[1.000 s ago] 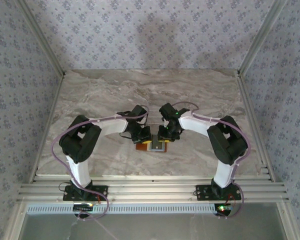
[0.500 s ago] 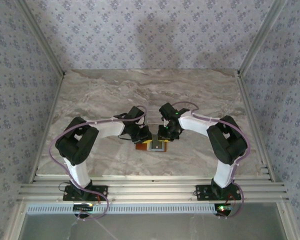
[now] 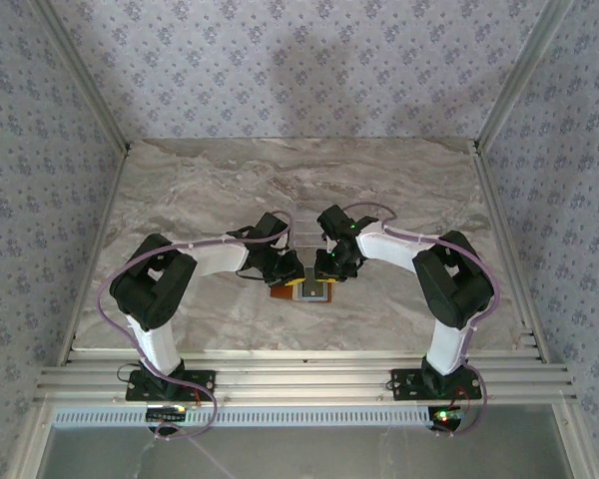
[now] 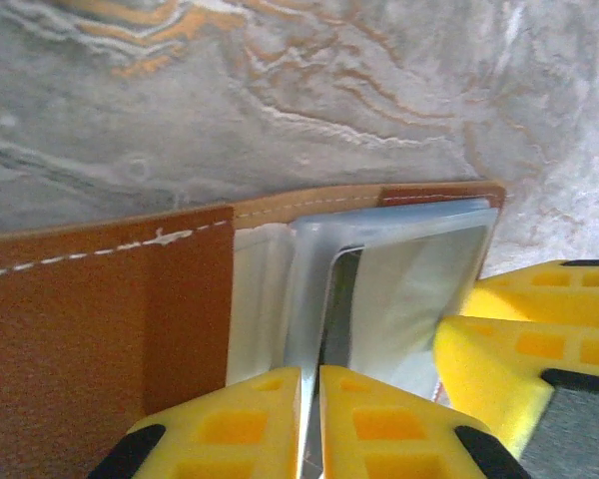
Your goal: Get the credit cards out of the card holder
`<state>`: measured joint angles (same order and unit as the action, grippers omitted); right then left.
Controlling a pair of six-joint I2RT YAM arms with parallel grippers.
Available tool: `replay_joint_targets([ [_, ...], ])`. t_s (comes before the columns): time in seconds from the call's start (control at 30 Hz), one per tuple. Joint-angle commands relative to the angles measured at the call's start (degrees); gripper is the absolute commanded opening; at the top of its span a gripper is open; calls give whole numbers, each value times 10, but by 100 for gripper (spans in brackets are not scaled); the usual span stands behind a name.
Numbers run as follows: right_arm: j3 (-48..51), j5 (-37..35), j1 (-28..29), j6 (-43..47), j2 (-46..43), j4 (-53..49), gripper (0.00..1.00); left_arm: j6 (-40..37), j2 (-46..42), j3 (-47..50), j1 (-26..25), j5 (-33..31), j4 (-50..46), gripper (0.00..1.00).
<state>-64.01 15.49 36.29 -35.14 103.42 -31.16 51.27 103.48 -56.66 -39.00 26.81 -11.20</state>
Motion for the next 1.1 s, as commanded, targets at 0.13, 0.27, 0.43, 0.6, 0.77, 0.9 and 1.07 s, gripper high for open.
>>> replay_joint_targets([
  [0.13, 6, -6, 0, 2, 17, -10, 25, -18, -11, -21, -1, -21, -44, 15],
  [0.27, 5, -5, 0, 2, 17, -10, 25, -17, 2, -26, -5, -12, -38, 18],
  [0.43, 5, -4, -1, 2, 17, -12, 25, -22, 21, -48, -11, -38, -85, 17],
  [0.6, 7, -4, -1, 2, 17, -10, 26, -40, 35, -77, -26, -70, -137, 18],
  [0.77, 10, -4, -1, 1, 15, -9, 26, -48, 42, -86, -37, -99, -168, 20],
  [0.9, 13, -7, -3, -2, 12, -11, 30, -55, 41, -91, -42, -131, -194, 18],
  [1.07, 14, -10, -6, -2, 11, -14, 36, -59, 32, -86, -45, -135, -195, 15],
])
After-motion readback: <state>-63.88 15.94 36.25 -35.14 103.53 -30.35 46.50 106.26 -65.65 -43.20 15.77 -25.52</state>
